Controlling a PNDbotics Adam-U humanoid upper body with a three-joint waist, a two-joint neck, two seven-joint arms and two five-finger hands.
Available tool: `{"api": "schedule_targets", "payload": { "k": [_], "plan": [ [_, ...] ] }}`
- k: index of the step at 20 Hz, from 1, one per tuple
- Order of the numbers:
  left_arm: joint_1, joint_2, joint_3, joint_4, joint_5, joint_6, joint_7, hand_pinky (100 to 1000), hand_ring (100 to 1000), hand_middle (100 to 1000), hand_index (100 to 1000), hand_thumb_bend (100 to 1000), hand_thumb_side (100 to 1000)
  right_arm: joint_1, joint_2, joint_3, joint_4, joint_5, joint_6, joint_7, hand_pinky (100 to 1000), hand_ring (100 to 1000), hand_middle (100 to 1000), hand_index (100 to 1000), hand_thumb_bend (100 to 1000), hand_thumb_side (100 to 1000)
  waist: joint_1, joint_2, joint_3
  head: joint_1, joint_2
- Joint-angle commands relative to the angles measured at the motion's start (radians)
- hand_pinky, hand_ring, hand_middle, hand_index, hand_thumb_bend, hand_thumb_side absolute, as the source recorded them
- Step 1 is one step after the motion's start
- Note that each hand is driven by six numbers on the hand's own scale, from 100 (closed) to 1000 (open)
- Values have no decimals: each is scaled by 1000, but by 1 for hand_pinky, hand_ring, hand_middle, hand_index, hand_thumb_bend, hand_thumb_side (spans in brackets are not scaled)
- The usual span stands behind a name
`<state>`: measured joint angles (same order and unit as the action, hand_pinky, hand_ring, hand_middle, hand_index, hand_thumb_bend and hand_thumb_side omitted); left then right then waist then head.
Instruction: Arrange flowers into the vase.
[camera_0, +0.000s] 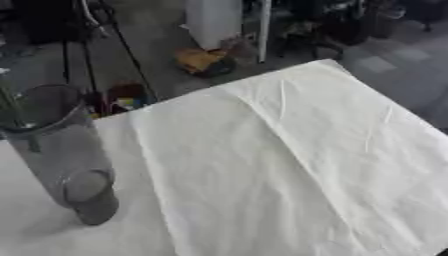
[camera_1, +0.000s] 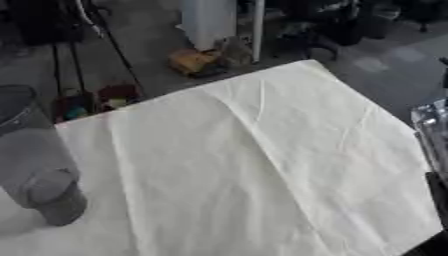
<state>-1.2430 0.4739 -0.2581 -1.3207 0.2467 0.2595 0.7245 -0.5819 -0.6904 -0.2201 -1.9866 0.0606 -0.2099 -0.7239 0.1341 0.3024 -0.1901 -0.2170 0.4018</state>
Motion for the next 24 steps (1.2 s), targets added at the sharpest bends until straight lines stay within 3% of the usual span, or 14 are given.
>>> {"api": "schedule_targets", "payload": {
  "k": [1,19,24],
  "plan": [
    [-26,15,14,-7,-5,-5,0,100,100,100,115,263,587,-14,-19,-3,-13,-6,-1,0,792,891,849,909,100,1000,-6,-16,2,0,-14],
    [-18,17,10,-15,2,-11,-5,100,100,100,117,263,591,-18,-15,-2,-13,-9,-1,3,792,890,848,909,100,1000,-6,-18,-3,-11,-31],
    [-17,18,9,-19,2,-14,-8,100,100,100,133,303,582,-17,-15,-3,-13,-10,-1,2,792,890,847,909,100,1000,-5,-22,-3,-15,-32]
  ]
}}
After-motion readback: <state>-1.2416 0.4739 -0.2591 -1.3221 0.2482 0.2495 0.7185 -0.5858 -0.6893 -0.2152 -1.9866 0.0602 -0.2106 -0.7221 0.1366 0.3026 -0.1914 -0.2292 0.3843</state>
